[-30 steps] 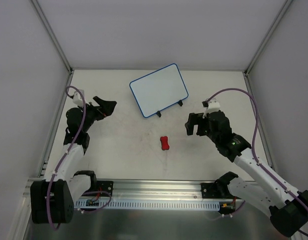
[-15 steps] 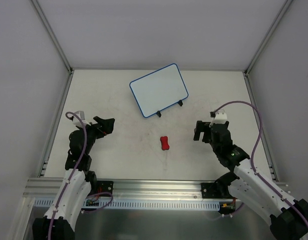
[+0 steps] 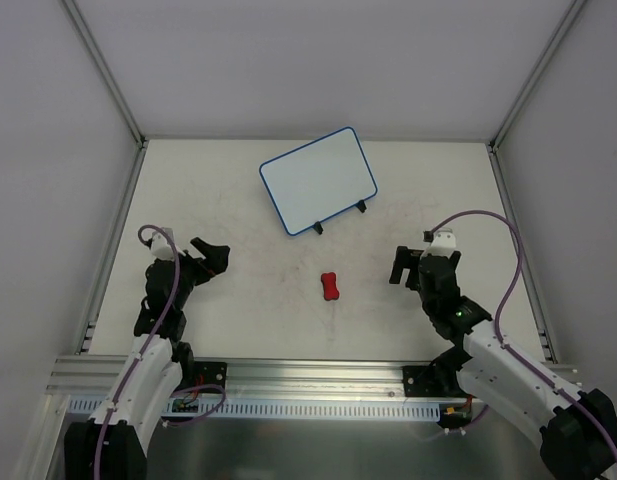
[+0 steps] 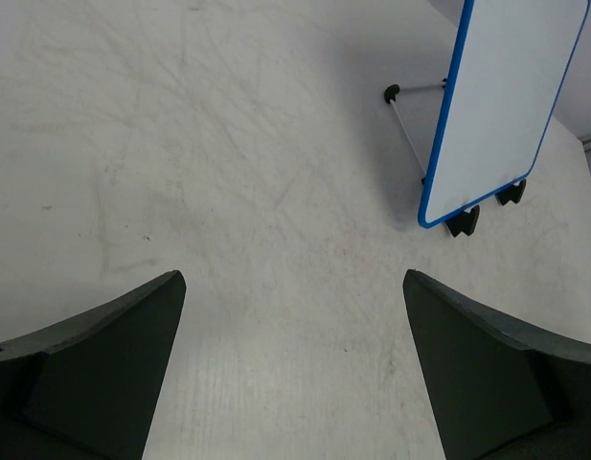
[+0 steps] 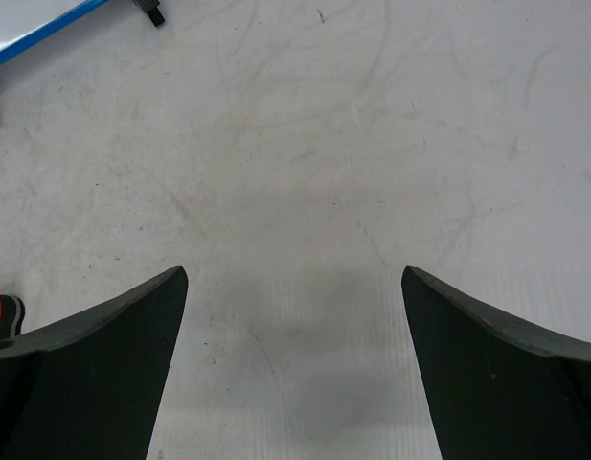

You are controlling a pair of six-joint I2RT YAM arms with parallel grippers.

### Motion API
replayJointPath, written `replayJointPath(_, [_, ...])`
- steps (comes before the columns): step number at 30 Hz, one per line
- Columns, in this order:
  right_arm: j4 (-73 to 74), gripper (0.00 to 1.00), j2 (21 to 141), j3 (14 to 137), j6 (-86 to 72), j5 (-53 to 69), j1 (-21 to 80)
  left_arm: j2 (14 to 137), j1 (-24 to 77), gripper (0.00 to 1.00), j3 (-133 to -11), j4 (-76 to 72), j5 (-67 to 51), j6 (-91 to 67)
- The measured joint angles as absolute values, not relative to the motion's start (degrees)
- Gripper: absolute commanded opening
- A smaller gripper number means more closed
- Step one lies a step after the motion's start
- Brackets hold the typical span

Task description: Erase the whiteboard

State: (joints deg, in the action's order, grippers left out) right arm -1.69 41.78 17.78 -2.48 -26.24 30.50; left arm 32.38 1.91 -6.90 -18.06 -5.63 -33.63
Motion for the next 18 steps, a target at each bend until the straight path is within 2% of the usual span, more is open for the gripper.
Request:
replayJointPath(7, [-1.76,0.99,43.57,17.78,-2.63,-26.94,30.5,37.95,1.91,0.99,-8.99,-18.11,-6.74,-33.71])
replayJointPath(18, [-1.8,0.99,43.22,17.8,-3.01,-27.81,30.5,35.83,1.91,0.99,-9.19,-18.13,-7.03,-33.69])
